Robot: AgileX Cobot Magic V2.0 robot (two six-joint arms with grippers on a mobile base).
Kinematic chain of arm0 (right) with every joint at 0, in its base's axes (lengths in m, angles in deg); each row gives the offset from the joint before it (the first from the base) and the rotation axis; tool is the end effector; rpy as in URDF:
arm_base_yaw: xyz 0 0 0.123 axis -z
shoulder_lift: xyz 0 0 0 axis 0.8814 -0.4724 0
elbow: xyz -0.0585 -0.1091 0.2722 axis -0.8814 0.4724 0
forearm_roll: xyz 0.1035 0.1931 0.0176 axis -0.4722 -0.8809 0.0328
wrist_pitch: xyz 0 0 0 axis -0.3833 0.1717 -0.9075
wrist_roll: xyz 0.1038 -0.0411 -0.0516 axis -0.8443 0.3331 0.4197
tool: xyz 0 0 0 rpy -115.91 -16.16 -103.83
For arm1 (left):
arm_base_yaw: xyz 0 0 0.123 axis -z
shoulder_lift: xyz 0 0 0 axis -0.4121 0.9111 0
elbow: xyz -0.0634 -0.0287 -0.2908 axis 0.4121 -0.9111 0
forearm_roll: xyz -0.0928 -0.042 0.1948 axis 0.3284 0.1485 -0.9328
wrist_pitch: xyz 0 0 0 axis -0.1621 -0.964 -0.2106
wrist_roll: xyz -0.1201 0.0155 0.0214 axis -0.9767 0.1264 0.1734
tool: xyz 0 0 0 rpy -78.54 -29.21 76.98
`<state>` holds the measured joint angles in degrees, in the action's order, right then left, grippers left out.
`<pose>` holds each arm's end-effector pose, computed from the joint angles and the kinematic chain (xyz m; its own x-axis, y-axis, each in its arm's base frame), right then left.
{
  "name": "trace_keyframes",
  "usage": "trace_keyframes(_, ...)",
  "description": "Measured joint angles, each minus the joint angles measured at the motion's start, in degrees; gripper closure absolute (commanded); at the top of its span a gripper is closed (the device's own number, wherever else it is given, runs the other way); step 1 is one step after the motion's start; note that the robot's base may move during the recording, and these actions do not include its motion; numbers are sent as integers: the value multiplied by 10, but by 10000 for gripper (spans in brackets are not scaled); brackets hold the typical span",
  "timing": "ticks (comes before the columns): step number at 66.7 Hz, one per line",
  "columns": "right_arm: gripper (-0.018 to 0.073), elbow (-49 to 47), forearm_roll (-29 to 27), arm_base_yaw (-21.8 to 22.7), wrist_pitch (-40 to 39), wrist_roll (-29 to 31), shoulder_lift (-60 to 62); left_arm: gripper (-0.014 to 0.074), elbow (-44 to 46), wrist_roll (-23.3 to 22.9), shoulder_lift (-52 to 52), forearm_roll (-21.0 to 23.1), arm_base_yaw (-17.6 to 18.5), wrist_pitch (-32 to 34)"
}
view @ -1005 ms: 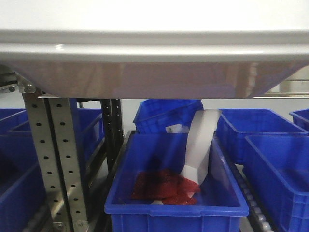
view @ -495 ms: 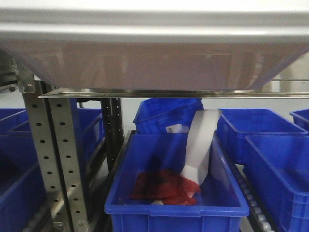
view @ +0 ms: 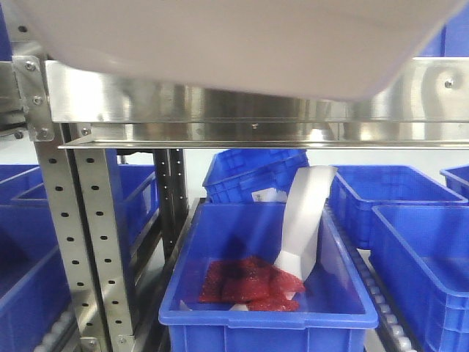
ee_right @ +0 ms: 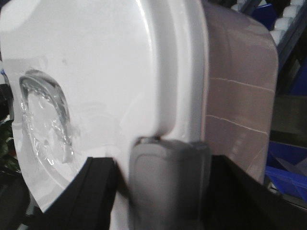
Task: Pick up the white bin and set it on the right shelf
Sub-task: 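Push the held bin forward onto the upper shelf with both grippers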
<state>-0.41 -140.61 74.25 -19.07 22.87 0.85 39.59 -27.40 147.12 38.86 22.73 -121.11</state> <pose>0.1638 0.0736 0.3872 -0.6306 0.2895 -0.7201 -0.4775 0.5867 0.6541 0.1852 -0.0963 0.4196 -0.5468 -0.1793 -0.8179 0.6268 0.5599 -0.5418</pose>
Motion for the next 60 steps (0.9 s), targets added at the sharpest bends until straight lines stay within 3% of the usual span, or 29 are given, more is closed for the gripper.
trace_keyframes(29, 219, -151, -62, 2, -16, -27, -126, 411, 50, -2, 104, 61, 3, 0)
trace_keyframes(47, 219, -203, -91, 8, -28, -29, -192, 411, 139, -2, 185, 74, 38, 43)
trace_keyframes(60, 219, -220, -97, 8, -33, -29, -221, 411, 200, -2, 242, 88, 40, 52)
